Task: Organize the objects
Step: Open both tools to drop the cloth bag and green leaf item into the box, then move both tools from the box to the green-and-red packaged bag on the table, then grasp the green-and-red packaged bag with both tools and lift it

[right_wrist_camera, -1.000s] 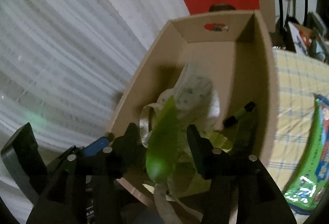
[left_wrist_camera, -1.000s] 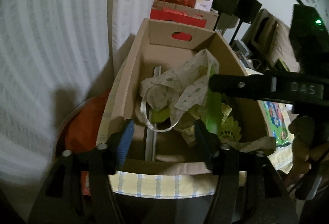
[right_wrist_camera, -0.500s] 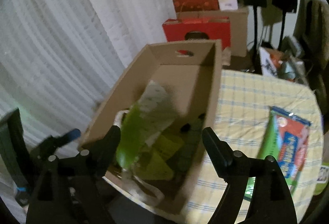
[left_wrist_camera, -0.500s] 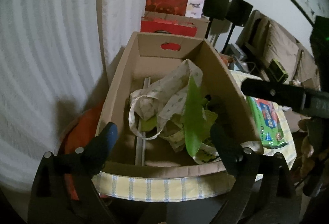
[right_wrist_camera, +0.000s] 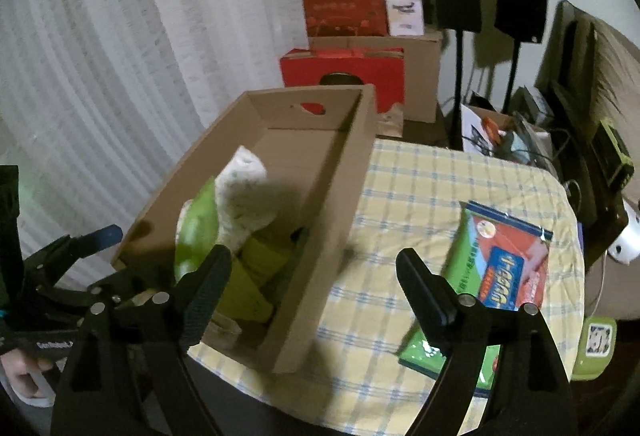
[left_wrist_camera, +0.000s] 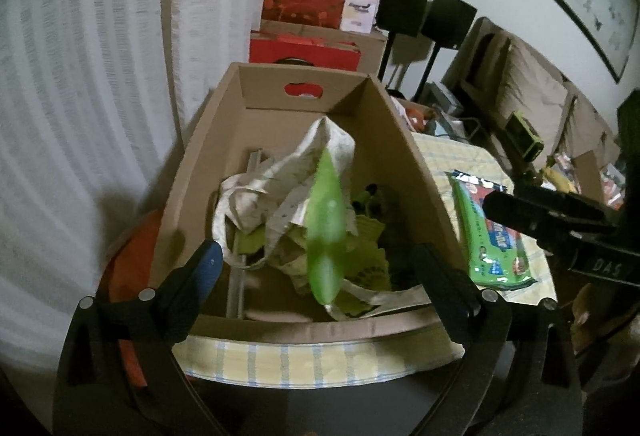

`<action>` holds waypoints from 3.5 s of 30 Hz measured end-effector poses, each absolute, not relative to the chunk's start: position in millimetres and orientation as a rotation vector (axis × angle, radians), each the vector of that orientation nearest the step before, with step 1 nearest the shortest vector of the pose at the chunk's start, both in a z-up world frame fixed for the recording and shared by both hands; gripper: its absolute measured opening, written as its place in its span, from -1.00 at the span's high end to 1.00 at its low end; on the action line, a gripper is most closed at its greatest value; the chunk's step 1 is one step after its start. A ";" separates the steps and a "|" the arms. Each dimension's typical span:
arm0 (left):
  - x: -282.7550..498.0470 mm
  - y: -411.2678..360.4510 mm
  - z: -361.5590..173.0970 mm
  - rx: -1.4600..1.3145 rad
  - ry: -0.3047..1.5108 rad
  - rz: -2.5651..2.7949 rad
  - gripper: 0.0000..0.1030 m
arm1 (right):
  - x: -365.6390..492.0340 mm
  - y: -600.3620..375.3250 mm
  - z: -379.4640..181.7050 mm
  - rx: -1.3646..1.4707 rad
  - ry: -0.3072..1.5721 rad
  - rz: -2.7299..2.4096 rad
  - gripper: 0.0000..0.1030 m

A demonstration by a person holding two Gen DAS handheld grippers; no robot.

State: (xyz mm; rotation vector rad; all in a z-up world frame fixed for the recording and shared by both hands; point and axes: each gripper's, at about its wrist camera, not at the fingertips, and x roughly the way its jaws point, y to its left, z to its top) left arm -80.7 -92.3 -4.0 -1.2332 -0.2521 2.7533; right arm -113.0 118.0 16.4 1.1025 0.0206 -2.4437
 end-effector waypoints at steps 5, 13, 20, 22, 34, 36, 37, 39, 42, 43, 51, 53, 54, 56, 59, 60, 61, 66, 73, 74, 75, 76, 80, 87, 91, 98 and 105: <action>-81.1 -77.2 -0.3 -1.218 -0.232 2.746 -0.87 | -111.9 141.5 15.1 1.111 -0.025 -2.480 -0.66; -82.0 -44.6 5.8 -1.177 -0.234 2.735 -0.87 | -107.7 173.7 13.7 1.121 -0.039 -2.541 -0.66; -87.5 -6.3 6.0 -1.150 -0.230 2.676 -0.87 | -103.8 211.0 10.9 1.126 -0.050 -2.606 -0.66; -87.0 3.5 4.7 -1.147 -0.233 2.653 -0.87 | -104.8 222.5 9.6 1.132 -0.069 -2.615 -0.66; -81.7 65.3 -14.3 -1.131 -0.186 2.525 -0.87 | -107.9 306.1 -13.8 1.214 -0.247 -2.720 -0.66; -78.6 75.8 -16.3 -1.111 -0.183 2.504 -0.87 | -105.7 314.2 -21.3 1.231 -0.264 -2.728 -0.66; -76.5 80.6 -17.7 -1.103 -0.183 2.496 -0.87 | -103.9 318.6 -25.7 1.241 -0.274 -2.734 -0.66; -72.0 91.6 -22.1 -1.098 -0.182 2.470 -0.87 | -101.5 325.9 -32.9 1.258 -0.304 -2.738 -0.66; -66.3 109.5 -32.2 -1.117 -0.148 2.426 -0.87 | -97.5 336.5 -42.8 1.273 -0.365 -2.733 -0.66; -65.7 115.0 -35.6 -1.128 -0.133 2.413 -0.87 | -96.1 339.4 -45.5 1.277 -0.382 -2.734 -0.66; -83.4 145.6 -55.5 -1.248 -0.128 2.307 -0.87 | -98.6 345.2 -60.5 1.303 -0.441 -2.703 -0.66; -96.9 147.0 -56.6 -1.266 -0.180 2.318 -0.87 | -98.9 347.7 -63.6 1.304 -0.465 -2.702 -0.66; -103.0 146.9 -57.8 -1.271 -0.213 2.321 -0.87 | -98.8 350.2 -65.2 1.304 -0.484 -2.700 -0.66; -116.6 144.3 -64.3 -1.301 -0.282 2.328 -0.87 | -100.4 355.5 -67.7 1.306 -0.520 -2.693 -0.65; -131.8 141.3 -76.9 -1.335 -0.339 2.342 -0.87 | -104.5 366.3 -72.1 1.305 -0.594 -2.679 -0.61; -136.3 138.9 -82.0 -1.346 -0.367 2.341 -0.87 | -106.3 370.2 -73.7 1.297 -0.629 -2.667 -0.61; -140.4 137.6 -86.1 -1.352 -0.386 2.340 -0.87 | -108.2 372.2 -75.2 1.294 -0.653 -2.654 -0.60; -156.2 128.6 -102.1 -1.368 -0.463 2.353 -0.86 | -120.7 375.2 -83.9 1.260 -0.791 -2.543 -0.56; -177.9 126.1 -117.3 -1.409 -0.507 2.352 -0.73 | -145.5 367.4 -99.1 1.299 -0.839 -2.472 -0.02; -179.6 126.5 -119.1 -1.412 -0.509 2.349 -0.72 | -148.2 365.7 -100.3 1.305 -0.833 -2.472 0.01; -179.9 127.2 -118.9 -1.398 -0.500 2.353 -0.64 | -150.9 363.1 -101.2 1.307 -0.821 -2.471 0.04; -180.9 129.0 -120.6 -1.402 -0.492 2.340 -0.52 | -153.3 360.5 -102.5 1.314 -0.809 -2.469 0.15; -180.5 137.4 -121.0 -1.388 -0.435 2.338 -0.15 | -160.9 350.8 -110.9 1.350 -0.784 -2.438 0.34; -172.6 149.2 -119.2 -1.368 -0.328 2.383 0.19 | -160.5 334.0 -111.0 1.351 -0.646 -2.473 0.35; -170.2 147.2 -117.2 -1.390 -0.340 2.365 0.23 | -158.0 331.6 -108.2 1.347 -0.597 -2.475 0.34; -157.6 153.4 -104.9 -1.378 -0.323 2.313 0.31 | -146.6 332.3 -93.0 1.307 -0.527 -2.549 0.34; -145.8 154.4 -77.1 -1.296 -0.336 2.318 0.32 | -133.6 337.1 -70.5 1.246 -0.529 -2.578 0.33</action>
